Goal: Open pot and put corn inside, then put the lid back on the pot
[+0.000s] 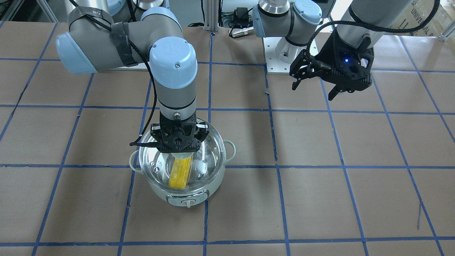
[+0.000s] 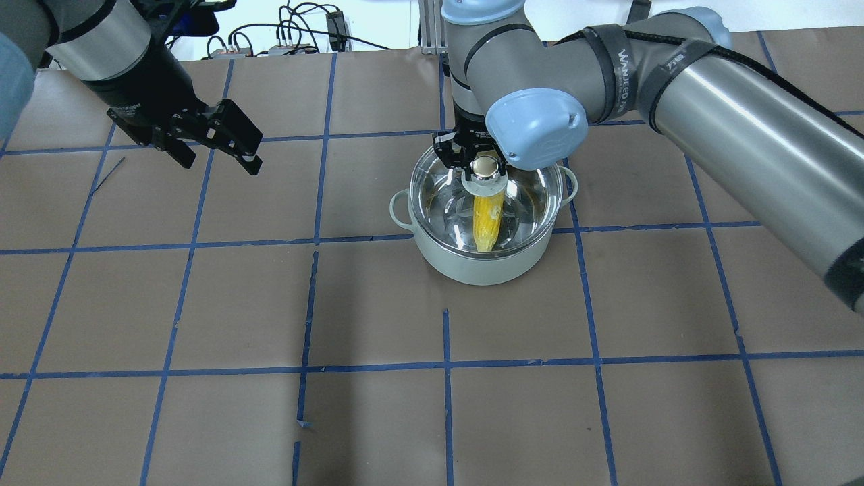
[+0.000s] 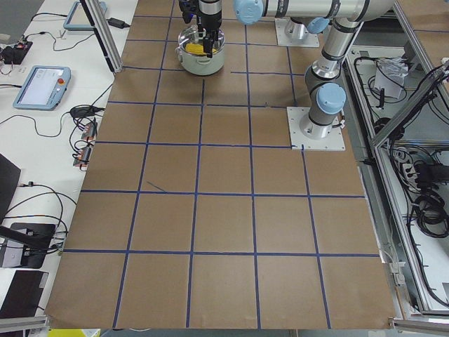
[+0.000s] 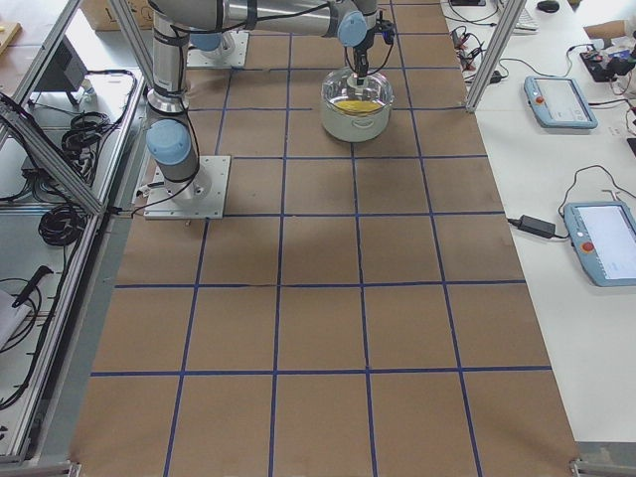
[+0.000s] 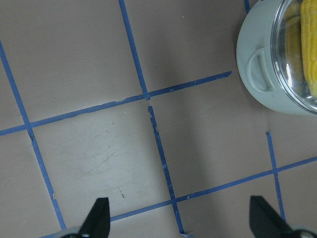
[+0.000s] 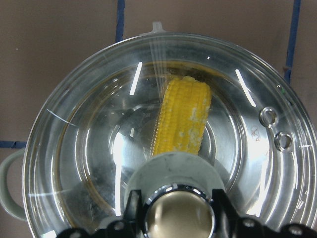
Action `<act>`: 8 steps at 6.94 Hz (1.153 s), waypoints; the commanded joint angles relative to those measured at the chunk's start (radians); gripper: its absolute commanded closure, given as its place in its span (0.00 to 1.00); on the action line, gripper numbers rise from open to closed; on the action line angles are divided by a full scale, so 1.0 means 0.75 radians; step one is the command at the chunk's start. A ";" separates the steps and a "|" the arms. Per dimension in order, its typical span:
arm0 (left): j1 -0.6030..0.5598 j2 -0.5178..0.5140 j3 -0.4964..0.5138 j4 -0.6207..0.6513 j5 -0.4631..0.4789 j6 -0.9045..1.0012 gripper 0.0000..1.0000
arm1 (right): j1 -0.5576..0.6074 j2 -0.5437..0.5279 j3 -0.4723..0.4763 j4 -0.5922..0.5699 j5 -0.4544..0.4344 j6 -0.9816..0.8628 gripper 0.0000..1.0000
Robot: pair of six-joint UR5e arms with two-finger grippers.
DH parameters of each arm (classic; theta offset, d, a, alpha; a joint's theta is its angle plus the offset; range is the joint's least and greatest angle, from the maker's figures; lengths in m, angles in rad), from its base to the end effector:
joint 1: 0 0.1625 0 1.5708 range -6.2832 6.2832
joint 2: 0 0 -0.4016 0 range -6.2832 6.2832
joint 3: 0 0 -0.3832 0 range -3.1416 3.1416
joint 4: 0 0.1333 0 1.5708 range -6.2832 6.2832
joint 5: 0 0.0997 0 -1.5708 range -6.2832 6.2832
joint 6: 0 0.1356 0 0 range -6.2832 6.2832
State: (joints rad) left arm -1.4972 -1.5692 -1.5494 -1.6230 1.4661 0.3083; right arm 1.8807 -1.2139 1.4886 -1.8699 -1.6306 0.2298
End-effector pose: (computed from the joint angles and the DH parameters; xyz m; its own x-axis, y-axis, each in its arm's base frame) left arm -0.1119 -0.4877 0.4352 -0.9672 0.2299 0.1084 0.2309 0.9730 -0.0039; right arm 0.3059 -0.5448 0.3020 -0.9955 -0.0782 0.0526 -0.0802 0.9961 -0.0374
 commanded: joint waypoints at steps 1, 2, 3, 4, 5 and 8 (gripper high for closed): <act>0.000 0.000 0.000 0.000 -0.002 0.000 0.00 | 0.000 0.001 -0.001 0.000 0.004 -0.020 0.16; 0.000 0.000 0.000 0.000 -0.002 0.000 0.00 | 0.000 0.003 -0.003 0.000 0.006 -0.024 0.06; 0.000 0.000 0.000 0.000 -0.002 0.000 0.00 | 0.000 0.003 -0.003 -0.002 0.006 -0.026 0.01; 0.002 -0.002 0.000 0.000 -0.002 0.000 0.00 | -0.002 0.003 -0.005 0.000 0.006 -0.026 0.01; 0.000 -0.002 0.000 0.000 -0.002 0.000 0.00 | -0.032 0.001 -0.031 0.000 0.006 -0.046 0.00; 0.000 0.000 -0.002 0.000 -0.002 0.000 0.00 | -0.161 -0.075 -0.060 0.000 0.004 -0.161 0.00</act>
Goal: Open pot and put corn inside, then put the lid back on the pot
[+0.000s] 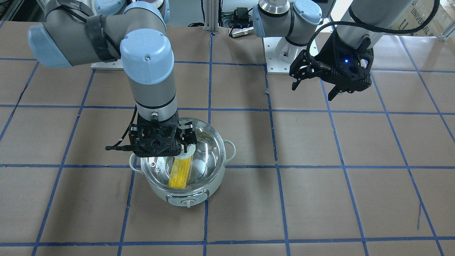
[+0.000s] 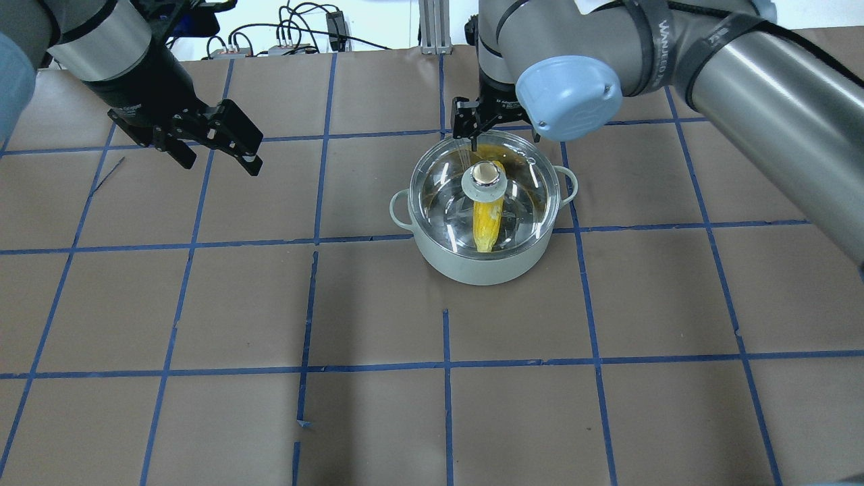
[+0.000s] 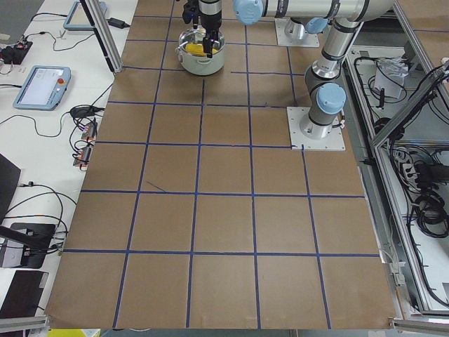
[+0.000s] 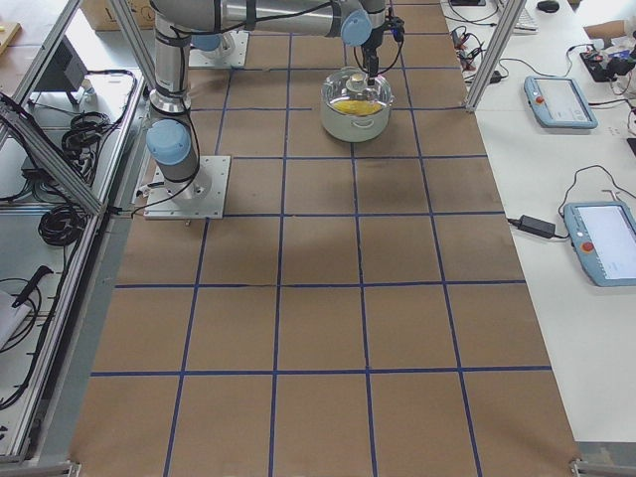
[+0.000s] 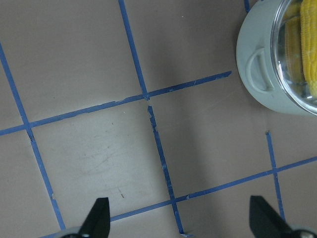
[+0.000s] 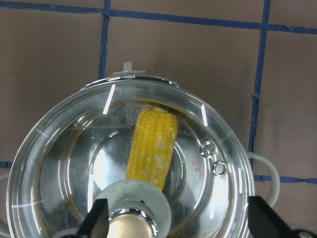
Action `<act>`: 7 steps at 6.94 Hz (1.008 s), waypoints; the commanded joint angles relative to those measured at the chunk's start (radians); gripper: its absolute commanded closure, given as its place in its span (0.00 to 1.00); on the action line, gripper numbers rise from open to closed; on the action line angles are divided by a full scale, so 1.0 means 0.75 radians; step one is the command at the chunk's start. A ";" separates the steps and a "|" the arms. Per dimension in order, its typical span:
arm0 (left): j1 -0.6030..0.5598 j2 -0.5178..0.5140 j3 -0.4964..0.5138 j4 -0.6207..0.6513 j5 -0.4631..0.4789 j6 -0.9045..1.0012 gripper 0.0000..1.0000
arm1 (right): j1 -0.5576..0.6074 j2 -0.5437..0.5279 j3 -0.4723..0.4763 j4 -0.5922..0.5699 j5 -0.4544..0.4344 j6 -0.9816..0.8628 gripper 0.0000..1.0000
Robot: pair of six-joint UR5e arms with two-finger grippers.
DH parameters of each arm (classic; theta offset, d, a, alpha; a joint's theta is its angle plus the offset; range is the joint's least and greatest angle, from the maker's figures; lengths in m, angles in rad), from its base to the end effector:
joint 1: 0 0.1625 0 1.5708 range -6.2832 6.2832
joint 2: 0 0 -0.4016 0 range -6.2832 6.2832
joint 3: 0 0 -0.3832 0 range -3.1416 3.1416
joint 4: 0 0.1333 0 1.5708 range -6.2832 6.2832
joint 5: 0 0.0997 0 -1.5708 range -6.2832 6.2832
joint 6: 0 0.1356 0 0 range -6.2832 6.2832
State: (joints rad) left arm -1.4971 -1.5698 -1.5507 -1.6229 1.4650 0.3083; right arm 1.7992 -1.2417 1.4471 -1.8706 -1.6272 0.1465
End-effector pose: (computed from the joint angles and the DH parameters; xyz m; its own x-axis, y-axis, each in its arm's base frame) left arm -0.1120 -0.4878 0.4343 -0.9671 0.2296 0.1100 0.2307 0.9730 -0.0025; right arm 0.2621 -0.5725 0.3390 -0.9962 -0.0770 0.0418 -0.0809 0.9915 -0.1014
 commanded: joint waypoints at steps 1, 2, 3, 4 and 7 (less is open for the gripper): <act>0.000 0.001 -0.002 0.000 0.002 0.002 0.00 | -0.112 -0.089 -0.005 0.021 0.004 -0.056 0.00; 0.000 0.001 -0.002 0.000 0.000 0.002 0.00 | -0.175 -0.144 0.011 0.056 0.012 -0.058 0.00; 0.000 0.001 -0.002 0.000 0.000 0.002 0.00 | -0.206 -0.185 0.026 0.091 0.002 -0.054 0.00; 0.002 0.001 -0.004 0.000 0.002 0.002 0.00 | -0.233 -0.264 0.074 0.097 -0.001 -0.058 0.00; 0.000 0.001 -0.004 0.000 0.002 0.004 0.00 | -0.427 -0.489 0.240 0.298 0.101 -0.232 0.00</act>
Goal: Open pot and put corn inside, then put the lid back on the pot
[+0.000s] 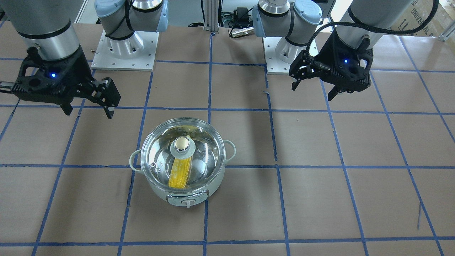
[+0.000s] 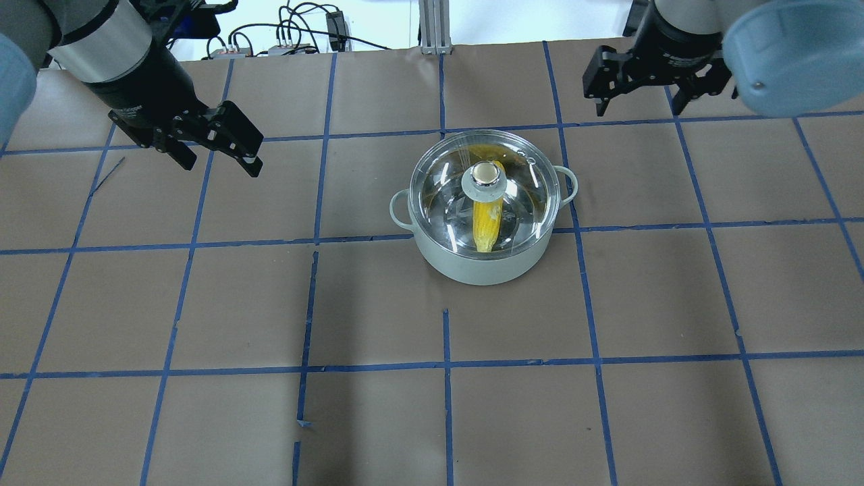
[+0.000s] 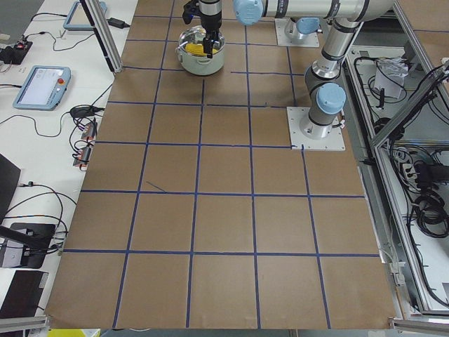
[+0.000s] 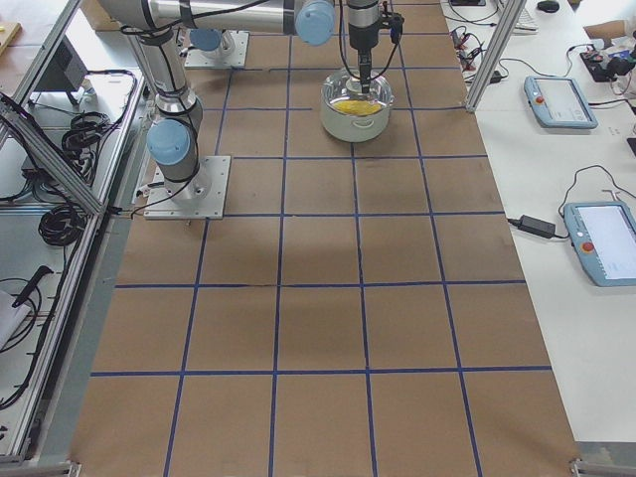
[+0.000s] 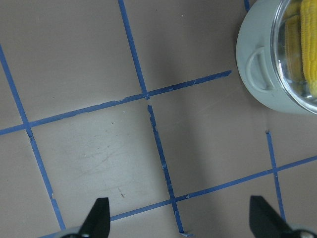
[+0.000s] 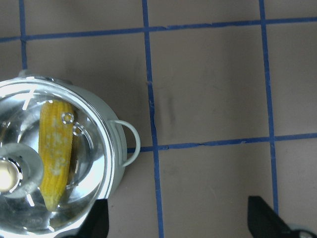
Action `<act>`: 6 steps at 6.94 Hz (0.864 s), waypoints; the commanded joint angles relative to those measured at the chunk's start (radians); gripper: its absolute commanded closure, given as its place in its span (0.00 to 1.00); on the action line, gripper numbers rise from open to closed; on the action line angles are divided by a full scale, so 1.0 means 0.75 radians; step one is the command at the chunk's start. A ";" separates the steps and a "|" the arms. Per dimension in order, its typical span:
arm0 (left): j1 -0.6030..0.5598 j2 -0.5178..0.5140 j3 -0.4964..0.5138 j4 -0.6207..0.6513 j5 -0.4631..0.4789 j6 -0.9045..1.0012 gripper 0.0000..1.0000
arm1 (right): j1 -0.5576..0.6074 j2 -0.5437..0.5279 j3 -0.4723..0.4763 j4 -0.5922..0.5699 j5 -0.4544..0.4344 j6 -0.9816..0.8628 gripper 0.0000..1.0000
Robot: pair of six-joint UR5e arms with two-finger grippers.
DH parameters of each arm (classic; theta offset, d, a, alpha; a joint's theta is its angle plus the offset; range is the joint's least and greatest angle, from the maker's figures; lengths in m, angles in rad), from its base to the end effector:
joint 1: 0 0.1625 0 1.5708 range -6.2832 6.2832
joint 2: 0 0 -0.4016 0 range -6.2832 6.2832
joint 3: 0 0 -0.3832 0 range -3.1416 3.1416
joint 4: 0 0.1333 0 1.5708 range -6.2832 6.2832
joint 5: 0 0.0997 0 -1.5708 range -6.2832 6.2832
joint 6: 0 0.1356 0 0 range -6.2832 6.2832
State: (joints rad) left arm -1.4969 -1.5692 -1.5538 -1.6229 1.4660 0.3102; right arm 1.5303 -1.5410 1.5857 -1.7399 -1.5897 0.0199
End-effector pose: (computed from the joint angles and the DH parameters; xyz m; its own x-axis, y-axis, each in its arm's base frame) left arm -0.1118 -0.4872 0.4331 -0.9667 0.2310 0.1098 0.2324 0.9726 0.0000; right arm 0.1100 -0.5154 0.4246 -0.9979 0.0625 0.0163 0.0600 0.9904 -0.1244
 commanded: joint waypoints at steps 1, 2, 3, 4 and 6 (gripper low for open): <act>0.000 0.000 0.000 0.000 0.001 0.000 0.00 | -0.065 -0.135 0.072 0.192 0.052 -0.047 0.00; 0.000 0.000 0.002 0.000 0.001 -0.001 0.00 | -0.065 -0.188 0.105 0.197 0.054 -0.033 0.00; 0.002 0.000 0.000 0.000 -0.001 -0.001 0.00 | -0.061 -0.209 0.107 0.199 0.052 -0.033 0.01; 0.000 0.000 0.000 0.000 -0.001 -0.001 0.00 | -0.048 -0.216 0.107 0.201 0.050 -0.041 0.01; 0.000 0.000 0.002 0.000 -0.001 -0.001 0.00 | -0.011 -0.238 0.117 0.195 0.007 -0.027 0.01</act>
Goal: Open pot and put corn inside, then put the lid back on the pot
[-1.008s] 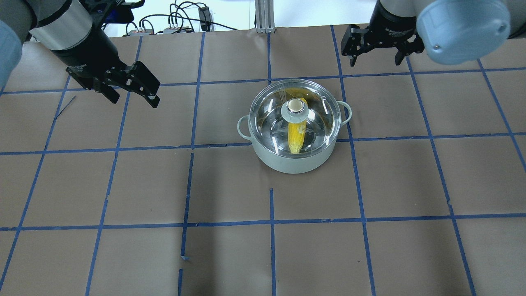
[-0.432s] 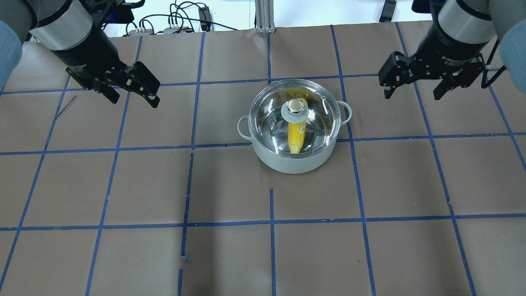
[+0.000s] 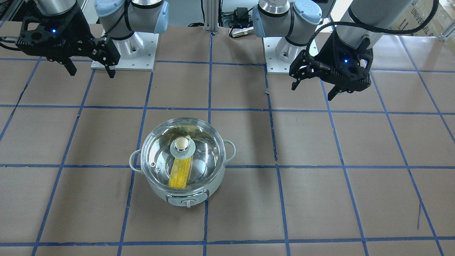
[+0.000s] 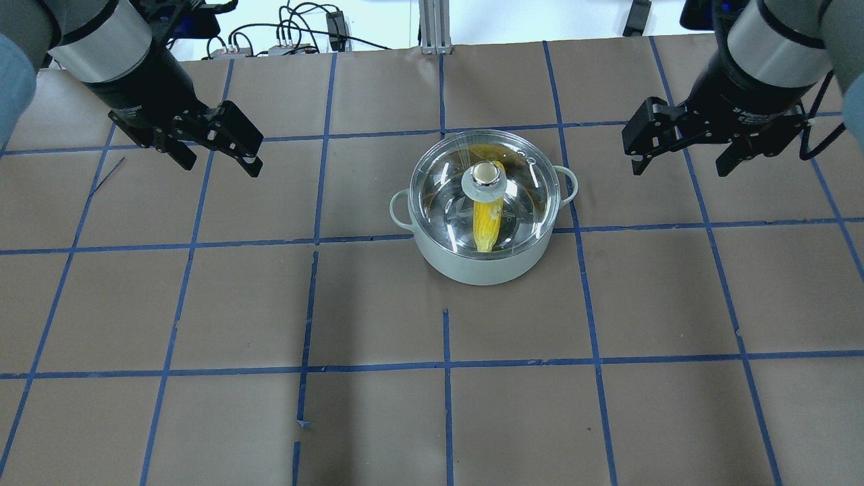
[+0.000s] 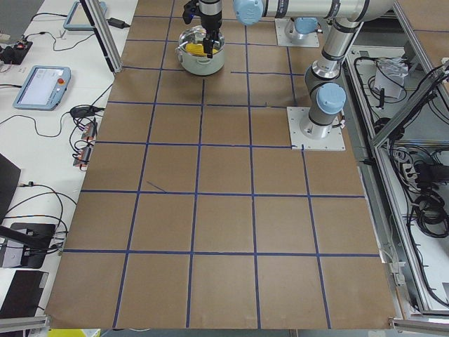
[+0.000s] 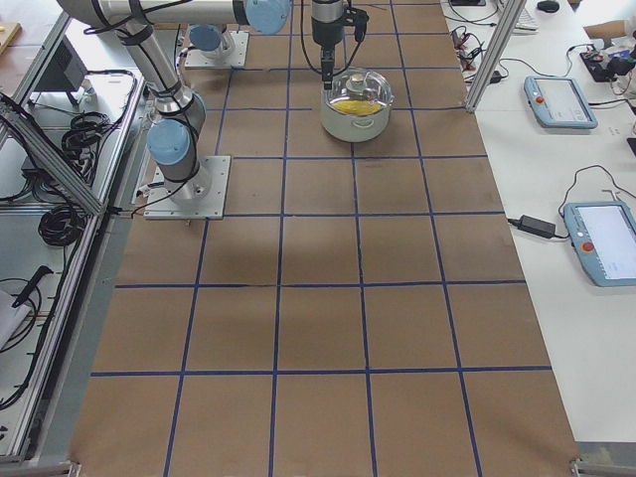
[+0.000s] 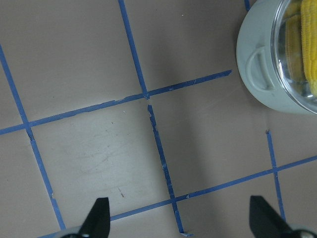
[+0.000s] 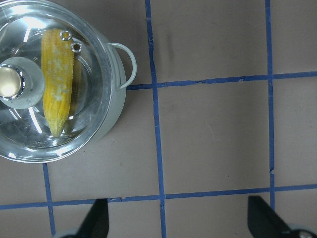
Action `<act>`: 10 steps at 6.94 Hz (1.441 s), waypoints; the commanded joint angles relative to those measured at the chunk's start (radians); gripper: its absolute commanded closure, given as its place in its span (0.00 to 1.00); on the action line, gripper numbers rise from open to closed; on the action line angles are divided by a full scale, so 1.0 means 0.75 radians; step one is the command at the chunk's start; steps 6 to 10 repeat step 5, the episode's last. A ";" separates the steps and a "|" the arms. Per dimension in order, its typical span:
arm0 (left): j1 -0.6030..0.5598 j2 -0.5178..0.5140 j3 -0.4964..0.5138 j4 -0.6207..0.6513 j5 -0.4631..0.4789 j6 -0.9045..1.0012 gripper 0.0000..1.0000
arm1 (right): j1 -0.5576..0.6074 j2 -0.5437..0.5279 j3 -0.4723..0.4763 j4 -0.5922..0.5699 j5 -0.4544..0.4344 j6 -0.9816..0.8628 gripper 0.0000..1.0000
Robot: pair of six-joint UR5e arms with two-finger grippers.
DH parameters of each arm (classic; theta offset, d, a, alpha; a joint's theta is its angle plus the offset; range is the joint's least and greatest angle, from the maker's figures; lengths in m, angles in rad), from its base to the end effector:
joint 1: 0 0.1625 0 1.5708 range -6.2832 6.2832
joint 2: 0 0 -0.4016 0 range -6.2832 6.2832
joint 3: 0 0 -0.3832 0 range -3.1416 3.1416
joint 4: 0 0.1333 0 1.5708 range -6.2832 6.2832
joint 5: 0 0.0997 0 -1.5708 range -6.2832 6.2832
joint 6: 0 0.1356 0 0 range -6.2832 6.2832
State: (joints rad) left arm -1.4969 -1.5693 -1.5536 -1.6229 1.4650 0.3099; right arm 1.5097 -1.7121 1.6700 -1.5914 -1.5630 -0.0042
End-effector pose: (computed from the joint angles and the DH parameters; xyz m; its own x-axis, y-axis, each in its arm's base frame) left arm -0.1120 -0.4873 0.4332 -0.9667 0.2307 0.1107 0.2321 0.9727 -0.0004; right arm 0.1076 -0.4417 0.4471 -0.9984 0.0564 -0.0075 0.0567 0.9964 -0.0627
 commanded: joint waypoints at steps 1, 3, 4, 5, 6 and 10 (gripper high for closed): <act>0.000 0.000 0.002 0.000 0.000 0.000 0.00 | 0.016 -0.010 0.005 -0.007 -0.029 0.006 0.00; 0.004 -0.008 0.004 0.002 0.000 0.000 0.00 | 0.016 -0.018 0.003 -0.007 -0.029 0.006 0.00; 0.002 -0.008 0.006 0.002 0.000 0.000 0.00 | 0.016 -0.016 0.005 -0.007 -0.029 0.006 0.00; 0.004 -0.008 0.006 0.002 0.000 0.000 0.00 | 0.016 -0.020 0.007 -0.005 -0.029 0.004 0.00; 0.004 -0.008 0.006 0.002 0.000 0.000 0.00 | 0.016 -0.020 0.007 -0.005 -0.029 0.004 0.00; 0.004 -0.008 0.006 0.002 0.000 0.000 0.00 | 0.016 -0.020 0.007 -0.005 -0.029 0.004 0.00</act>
